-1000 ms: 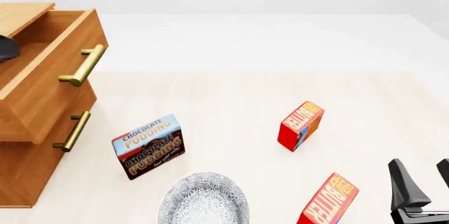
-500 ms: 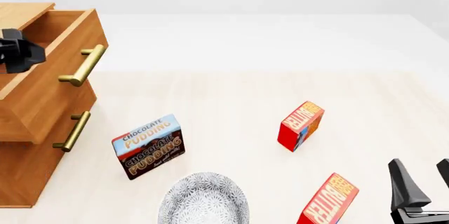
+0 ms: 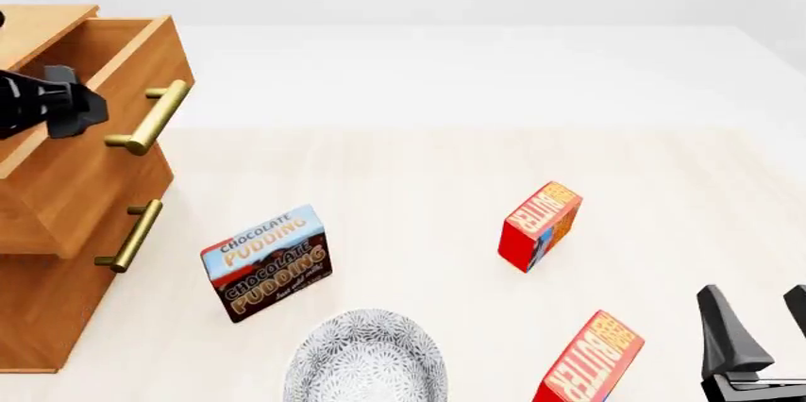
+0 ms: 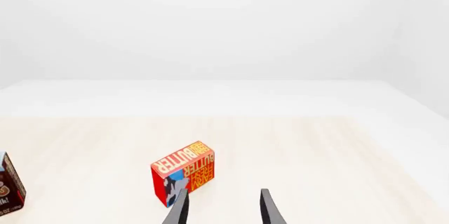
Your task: Put the butter at the front in the top drawer of the cabinet and close it.
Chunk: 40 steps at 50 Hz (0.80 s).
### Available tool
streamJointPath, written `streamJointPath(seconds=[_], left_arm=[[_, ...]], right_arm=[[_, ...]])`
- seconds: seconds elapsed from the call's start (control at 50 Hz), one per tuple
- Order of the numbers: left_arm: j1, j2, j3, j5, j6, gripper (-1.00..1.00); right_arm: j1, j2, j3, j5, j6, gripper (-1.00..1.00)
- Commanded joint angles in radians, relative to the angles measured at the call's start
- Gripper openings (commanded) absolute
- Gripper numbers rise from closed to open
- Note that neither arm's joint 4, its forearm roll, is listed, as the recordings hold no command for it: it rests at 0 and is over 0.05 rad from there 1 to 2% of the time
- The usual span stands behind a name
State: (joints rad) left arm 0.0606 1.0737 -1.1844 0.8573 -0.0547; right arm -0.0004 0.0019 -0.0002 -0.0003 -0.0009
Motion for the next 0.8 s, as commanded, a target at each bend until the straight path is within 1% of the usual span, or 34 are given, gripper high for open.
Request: streamJointPath(seconds=[0.02,0.16,0.32,0.46,0.62,0.66,0.7,0.8], left_arm=[[-0.011,0.025,0.019,-0.018,0.0,1.0],[-0.032,0.031,0.024,-0.019,-0.005,1.0],[-0.033,0.032,0.027,-0.017,-0.004,1.0],[-0.047,0.041,0.053,-0.034,-0.008,1.0],[-0.05,0.039,0.053,-0.034,-0.003,1.0],[-0.055,0.038,0.055,-0.036,-0.006,1.0],[-0.082,0.046,0.067,-0.042,-0.018,1.0],[-0.079,0.046,0.07,-0.043,-0.017,1.0]], right_arm=[[0.0,0.0,0.0,0.0,0.0,1.0],[0.0,0.0,0.0,0.0,0.0,1.0],[0.0,0.0,0.0,0.0,0.0,1.0],[0.0,0.0,0.0,0.0,0.0,1.0],[0.0,0.0,0.0,0.0,0.0,1.0],[0.0,0.0,0.0,0.0,0.0,1.0],[0.0,0.0,0.0,0.0,0.0,1.0],[0.0,0.0,0.0,0.0,0.0,1.0]])
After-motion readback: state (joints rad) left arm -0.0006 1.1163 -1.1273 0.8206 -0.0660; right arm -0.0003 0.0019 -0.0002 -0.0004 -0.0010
